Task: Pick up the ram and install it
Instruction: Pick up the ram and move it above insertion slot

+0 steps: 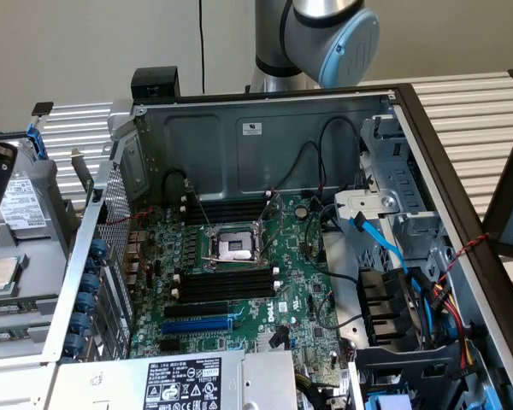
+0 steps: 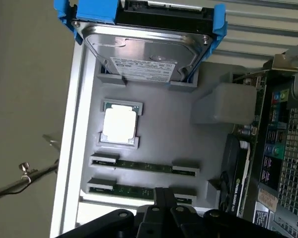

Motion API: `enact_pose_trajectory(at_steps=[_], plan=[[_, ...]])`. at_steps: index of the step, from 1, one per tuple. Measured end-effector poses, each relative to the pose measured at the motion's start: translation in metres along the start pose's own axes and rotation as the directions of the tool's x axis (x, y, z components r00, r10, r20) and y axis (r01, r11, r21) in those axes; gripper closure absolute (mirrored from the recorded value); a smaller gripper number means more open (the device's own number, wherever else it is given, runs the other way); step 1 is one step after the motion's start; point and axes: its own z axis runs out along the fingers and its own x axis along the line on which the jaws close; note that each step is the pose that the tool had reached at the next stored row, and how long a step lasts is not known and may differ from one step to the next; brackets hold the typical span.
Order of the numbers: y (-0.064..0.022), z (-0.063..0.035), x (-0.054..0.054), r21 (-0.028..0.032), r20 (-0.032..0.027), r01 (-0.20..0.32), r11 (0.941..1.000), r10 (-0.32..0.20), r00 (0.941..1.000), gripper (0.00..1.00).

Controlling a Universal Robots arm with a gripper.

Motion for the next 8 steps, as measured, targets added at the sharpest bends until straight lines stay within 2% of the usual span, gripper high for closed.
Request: enact_pose_trajectory(at_steps=[4,8], plan=[[-0.0001,0.0025,0.0000,0.0005,-0.0020,0.073,0.9973,-0.073,0.9973,0.90],[-0.0001,0.0053,-0.0001,0.0008,-0.0041,0.146,0.9893,-0.146,0.9893,0.90]])
